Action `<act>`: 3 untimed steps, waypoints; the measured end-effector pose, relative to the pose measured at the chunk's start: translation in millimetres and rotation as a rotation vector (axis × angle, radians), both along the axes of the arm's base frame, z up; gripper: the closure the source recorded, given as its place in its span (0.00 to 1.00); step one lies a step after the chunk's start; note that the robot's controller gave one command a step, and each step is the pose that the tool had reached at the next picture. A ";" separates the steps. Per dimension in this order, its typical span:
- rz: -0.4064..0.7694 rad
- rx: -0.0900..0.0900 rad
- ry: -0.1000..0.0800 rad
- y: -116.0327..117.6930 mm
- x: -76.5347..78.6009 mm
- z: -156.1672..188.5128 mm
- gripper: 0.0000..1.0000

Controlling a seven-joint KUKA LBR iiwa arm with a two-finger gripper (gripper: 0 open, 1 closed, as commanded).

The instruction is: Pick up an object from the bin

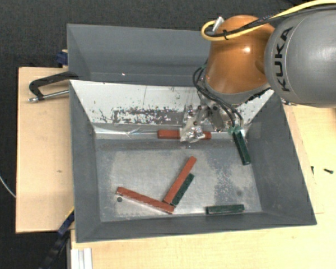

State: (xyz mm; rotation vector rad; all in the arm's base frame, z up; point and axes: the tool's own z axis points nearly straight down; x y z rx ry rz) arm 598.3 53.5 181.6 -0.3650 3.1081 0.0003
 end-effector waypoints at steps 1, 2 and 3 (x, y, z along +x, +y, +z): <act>0.000 0.001 0.004 0.5 -1.2 -1.9 1.00; 0.103 0.000 0.012 -0.8 -10.5 20.0 1.00; 0.219 -0.001 0.012 48.7 -95.1 -29.0 0.00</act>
Offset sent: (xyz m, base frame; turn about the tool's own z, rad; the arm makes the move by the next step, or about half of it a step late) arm -0.0295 -0.0081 0.0884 -0.3483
